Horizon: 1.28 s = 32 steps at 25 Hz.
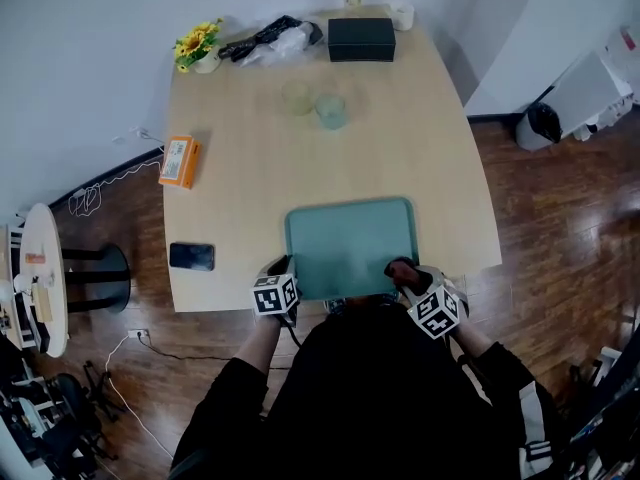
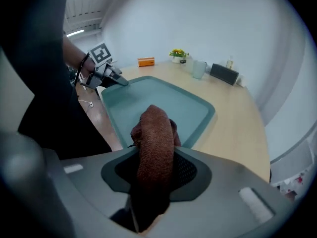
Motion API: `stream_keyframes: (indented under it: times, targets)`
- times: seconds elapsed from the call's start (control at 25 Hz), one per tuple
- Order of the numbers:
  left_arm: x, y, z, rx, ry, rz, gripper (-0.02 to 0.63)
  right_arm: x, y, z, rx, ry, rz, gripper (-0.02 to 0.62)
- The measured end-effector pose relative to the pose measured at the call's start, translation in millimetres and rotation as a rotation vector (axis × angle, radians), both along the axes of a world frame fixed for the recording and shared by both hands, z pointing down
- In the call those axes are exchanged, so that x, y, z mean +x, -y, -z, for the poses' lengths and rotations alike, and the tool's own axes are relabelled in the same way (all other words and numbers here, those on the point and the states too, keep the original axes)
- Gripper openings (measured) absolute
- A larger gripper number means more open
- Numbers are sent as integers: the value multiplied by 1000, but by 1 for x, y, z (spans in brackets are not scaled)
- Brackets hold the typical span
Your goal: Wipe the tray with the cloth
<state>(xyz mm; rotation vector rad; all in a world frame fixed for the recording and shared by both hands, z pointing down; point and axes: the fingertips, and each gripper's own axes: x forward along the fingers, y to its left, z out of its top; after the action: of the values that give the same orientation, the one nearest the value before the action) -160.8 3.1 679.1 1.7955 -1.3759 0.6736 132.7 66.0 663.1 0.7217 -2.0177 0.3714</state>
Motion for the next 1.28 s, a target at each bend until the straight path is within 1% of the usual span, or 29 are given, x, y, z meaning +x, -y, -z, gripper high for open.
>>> stream_keyframes:
  times: [0.08,0.16,0.28,0.36,0.4,0.48,0.56,0.64,0.72,0.76,0.84,0.96,1.12,1.28]
  targets:
    - [2,0,0,-34,7,15,19,8,14,-3,30,-10,-29,136]
    - [8,3,0,-53,13,7,18,19,40,-3,49,-18,-83,137]
    - [15,10,1,-50,33,-11,23,28,77,12,74,14,-152,137]
    - [16,12,4,-37,26,-4,23,37,96,31,116,54,-195,137]
    - [15,13,8,-17,15,5,23,46,106,39,134,67,-228,137]
    - [10,14,21,39,-8,27,23,75,126,43,150,74,-326,137]
    - [2,11,32,72,-12,49,23,116,143,37,145,58,-451,137]
    - [-7,5,37,80,-9,77,21,152,151,31,133,51,-564,135]
    - [-16,-3,40,80,-13,108,21,170,151,30,124,70,-627,136]
    - [-20,-6,41,81,-15,121,21,172,150,30,124,81,-632,135]
    - [-24,-13,42,79,-13,136,21,164,148,30,126,93,-608,135]
    - [-23,-18,40,70,5,125,20,148,150,25,122,96,-577,135]
    - [-17,-20,42,75,7,105,20,138,151,20,108,106,-587,135]
    - [-17,-15,50,92,-1,118,20,130,154,41,141,143,-589,135]
